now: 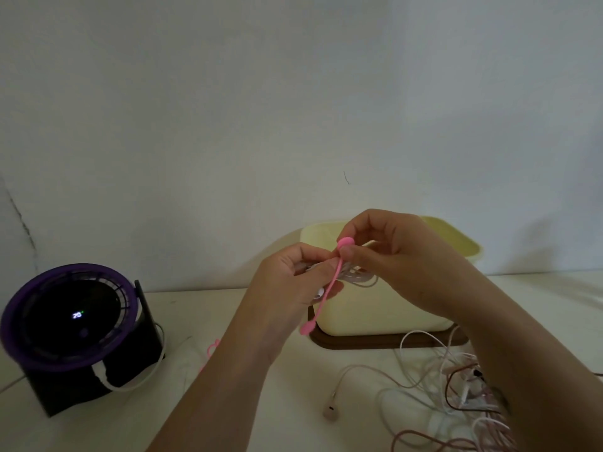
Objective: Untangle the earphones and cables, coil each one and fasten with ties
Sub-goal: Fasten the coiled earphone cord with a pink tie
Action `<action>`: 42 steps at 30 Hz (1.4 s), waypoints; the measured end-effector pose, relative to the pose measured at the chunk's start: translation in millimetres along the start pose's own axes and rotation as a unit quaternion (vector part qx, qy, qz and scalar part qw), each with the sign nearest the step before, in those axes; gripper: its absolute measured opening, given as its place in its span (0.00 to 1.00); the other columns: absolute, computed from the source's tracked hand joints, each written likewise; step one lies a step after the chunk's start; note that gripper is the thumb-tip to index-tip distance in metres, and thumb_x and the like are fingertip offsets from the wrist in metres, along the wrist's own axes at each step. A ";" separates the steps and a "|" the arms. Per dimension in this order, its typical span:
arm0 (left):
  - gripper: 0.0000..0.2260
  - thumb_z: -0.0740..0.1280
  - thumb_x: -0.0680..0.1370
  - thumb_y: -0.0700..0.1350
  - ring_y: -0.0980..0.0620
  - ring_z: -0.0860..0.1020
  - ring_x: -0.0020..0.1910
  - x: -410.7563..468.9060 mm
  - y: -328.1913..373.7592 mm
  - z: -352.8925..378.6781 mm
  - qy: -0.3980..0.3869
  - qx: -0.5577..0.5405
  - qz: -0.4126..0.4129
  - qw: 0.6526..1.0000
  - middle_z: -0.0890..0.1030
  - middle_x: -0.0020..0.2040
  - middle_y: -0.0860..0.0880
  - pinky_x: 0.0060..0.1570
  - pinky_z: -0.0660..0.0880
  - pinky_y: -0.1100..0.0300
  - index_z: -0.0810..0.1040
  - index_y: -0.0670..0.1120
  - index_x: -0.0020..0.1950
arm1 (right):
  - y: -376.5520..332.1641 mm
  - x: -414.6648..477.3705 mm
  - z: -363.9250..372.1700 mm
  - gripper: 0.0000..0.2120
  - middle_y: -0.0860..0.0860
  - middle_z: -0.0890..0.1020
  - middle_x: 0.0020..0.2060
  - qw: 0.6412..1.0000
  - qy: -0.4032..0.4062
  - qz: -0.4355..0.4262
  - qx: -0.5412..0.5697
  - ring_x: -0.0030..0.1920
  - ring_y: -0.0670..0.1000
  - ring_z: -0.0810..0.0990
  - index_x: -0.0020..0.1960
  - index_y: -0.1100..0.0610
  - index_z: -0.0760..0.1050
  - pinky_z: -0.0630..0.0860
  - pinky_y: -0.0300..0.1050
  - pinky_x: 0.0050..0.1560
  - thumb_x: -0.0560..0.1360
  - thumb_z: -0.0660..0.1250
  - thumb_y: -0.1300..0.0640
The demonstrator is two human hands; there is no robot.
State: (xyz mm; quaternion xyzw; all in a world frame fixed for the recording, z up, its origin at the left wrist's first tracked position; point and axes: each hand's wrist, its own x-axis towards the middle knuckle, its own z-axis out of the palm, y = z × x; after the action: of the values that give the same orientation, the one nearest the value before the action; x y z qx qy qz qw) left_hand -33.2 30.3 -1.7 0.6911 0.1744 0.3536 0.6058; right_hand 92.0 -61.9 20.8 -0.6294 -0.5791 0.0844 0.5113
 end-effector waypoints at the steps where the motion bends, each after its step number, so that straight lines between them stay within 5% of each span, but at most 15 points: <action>1: 0.03 0.70 0.70 0.43 0.58 0.79 0.30 0.4 0.0 0.2 -0.002 -0.002 0.001 1.000 0.82 0.30 0.53 0.42 0.78 0.59 0.79 0.44 0.40 | 0.5 0.1 0.0 0.01 0.49 0.84 0.40 1.000 0.001 0.000 -0.004 0.37 0.49 0.83 0.44 0.54 0.77 0.77 0.39 0.39 0.75 0.68 0.58; 9: 0.05 0.67 0.75 0.38 0.59 0.79 0.31 2.1 -4.0 -2.5 -0.010 0.001 0.015 1.000 0.81 0.29 0.53 0.44 0.78 0.61 0.80 0.45 0.40 | 2.5 1.0 2.8 0.02 0.47 0.83 0.36 0.999 0.022 -0.012 -0.036 0.33 0.43 0.80 0.43 0.51 0.78 0.76 0.35 0.35 0.74 0.70 0.58; 15: 0.01 0.69 0.73 0.38 0.58 0.79 0.32 3.2 -4.2 -7.1 -0.041 -0.018 0.004 0.999 0.82 0.32 0.51 0.41 0.77 0.65 0.80 0.41 0.42 | 1.9 0.4 5.3 0.01 0.50 0.84 0.36 0.999 0.035 -0.014 -0.013 0.37 0.53 0.82 0.43 0.52 0.80 0.78 0.48 0.41 0.72 0.71 0.56; 19: 0.01 0.68 0.72 0.37 0.58 0.79 0.31 4.0 -3.1 -7.9 -0.046 -0.041 0.000 0.998 0.81 0.30 0.51 0.42 0.78 0.65 0.79 0.39 0.42 | 5.2 1.3 9.2 0.01 0.54 0.85 0.37 0.997 0.041 0.009 0.063 0.39 0.56 0.83 0.42 0.53 0.82 0.79 0.45 0.41 0.71 0.72 0.57; 22: 0.02 0.69 0.71 0.38 0.58 0.78 0.30 3.9 -1.7 -7.4 -0.037 -0.054 0.006 0.998 0.80 0.29 0.51 0.43 0.79 0.64 0.79 0.40 0.41 | 8.4 2.2 11.9 0.07 0.54 0.85 0.38 0.992 0.036 0.035 0.116 0.38 0.51 0.83 0.44 0.53 0.83 0.79 0.44 0.44 0.68 0.73 0.50; 26: 0.15 0.74 0.66 0.46 0.51 0.81 0.38 5.2 -3.2 -10.9 -0.019 -0.075 0.006 0.997 0.83 0.38 0.46 0.48 0.79 0.61 0.81 0.37 0.46 | 7.3 -0.1 6.9 0.19 0.47 0.83 0.38 0.987 -0.055 0.073 0.132 0.39 0.47 0.83 0.48 0.55 0.79 0.77 0.42 0.41 0.63 0.70 0.44; 31: 0.03 0.69 0.73 0.40 0.54 0.79 0.36 7.2 -6.0 -12.4 0.018 -0.075 -0.003 0.997 0.82 0.35 0.46 0.44 0.79 0.62 0.81 0.41 0.42 | 6.3 -1.3 5.1 0.05 0.52 0.84 0.37 0.988 -0.044 0.050 0.142 0.36 0.49 0.83 0.44 0.59 0.79 0.79 0.42 0.41 0.69 0.72 0.59; 36: 0.12 0.71 0.62 0.47 0.55 0.80 0.36 6.4 -6.4 -8.2 0.018 -0.101 0.000 0.995 0.84 0.37 0.47 0.44 0.79 0.64 0.81 0.42 0.42 | 6.2 -0.4 5.8 0.05 0.53 0.85 0.35 0.995 0.002 0.033 0.091 0.36 0.49 0.82 0.41 0.58 0.81 0.80 0.45 0.44 0.67 0.75 0.60; 42: 0.13 0.70 0.64 0.47 0.57 0.81 0.38 6.2 -6.9 -6.5 0.024 -0.117 0.004 0.993 0.84 0.38 0.48 0.45 0.79 0.64 0.81 0.42 0.44 | 1.3 -2.6 10.7 0.04 0.52 0.85 0.34 0.998 0.051 -0.001 0.037 0.40 0.57 0.84 0.39 0.55 0.81 0.79 0.56 0.45 0.68 0.75 0.58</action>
State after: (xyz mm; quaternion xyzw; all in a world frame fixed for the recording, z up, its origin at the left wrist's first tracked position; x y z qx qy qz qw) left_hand -32.3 40.5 -6.4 0.6073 0.1438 0.3904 0.6768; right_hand 84.5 -57.9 13.7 -0.6133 -0.5491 0.0729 0.5630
